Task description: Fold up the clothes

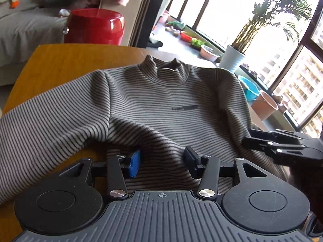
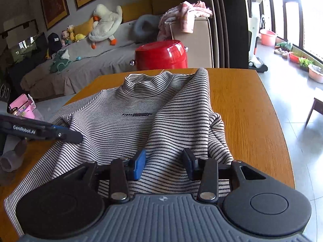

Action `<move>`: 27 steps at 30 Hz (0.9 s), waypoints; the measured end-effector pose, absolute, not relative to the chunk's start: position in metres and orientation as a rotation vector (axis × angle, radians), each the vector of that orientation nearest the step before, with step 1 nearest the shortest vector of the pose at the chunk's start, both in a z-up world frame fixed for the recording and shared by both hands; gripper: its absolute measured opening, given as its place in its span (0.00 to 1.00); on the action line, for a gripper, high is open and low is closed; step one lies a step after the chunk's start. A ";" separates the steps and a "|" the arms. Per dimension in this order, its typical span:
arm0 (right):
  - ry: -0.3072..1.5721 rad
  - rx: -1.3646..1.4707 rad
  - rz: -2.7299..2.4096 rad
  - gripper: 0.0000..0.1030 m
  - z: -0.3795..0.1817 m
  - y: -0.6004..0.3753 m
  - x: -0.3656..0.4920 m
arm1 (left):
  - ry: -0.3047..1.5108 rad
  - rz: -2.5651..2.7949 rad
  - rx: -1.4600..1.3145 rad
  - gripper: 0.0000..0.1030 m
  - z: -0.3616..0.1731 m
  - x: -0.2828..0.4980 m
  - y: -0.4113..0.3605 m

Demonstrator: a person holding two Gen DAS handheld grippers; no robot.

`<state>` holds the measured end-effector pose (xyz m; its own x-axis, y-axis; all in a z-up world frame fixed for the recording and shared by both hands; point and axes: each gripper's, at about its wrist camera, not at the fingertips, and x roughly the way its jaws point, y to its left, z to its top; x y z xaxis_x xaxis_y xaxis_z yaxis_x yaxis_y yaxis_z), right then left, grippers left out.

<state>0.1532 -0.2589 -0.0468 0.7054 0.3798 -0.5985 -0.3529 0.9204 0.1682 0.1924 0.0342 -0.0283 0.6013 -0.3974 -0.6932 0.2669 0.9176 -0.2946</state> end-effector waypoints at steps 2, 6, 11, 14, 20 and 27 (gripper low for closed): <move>0.668 0.033 0.403 0.42 -0.047 -0.255 0.156 | 0.829 -0.365 -0.153 0.50 -0.029 0.202 0.033; 0.654 0.020 0.348 0.40 -0.050 -0.252 0.177 | 0.792 -0.319 -0.139 0.48 -0.032 0.227 0.024; 0.654 0.003 0.260 0.40 -0.052 -0.257 0.206 | 0.756 -0.294 -0.142 0.48 -0.033 0.252 0.014; 0.659 -0.009 0.262 0.40 -0.053 -0.261 0.209 | 0.762 -0.287 -0.193 0.48 -0.029 0.242 0.025; 0.651 -0.010 0.274 0.41 -0.055 -0.263 0.206 | 0.761 -0.244 -0.414 0.51 -0.016 0.192 0.094; 0.648 -0.037 0.282 0.46 -0.053 -0.257 0.207 | 0.736 -0.078 -0.872 0.53 -0.040 0.159 0.211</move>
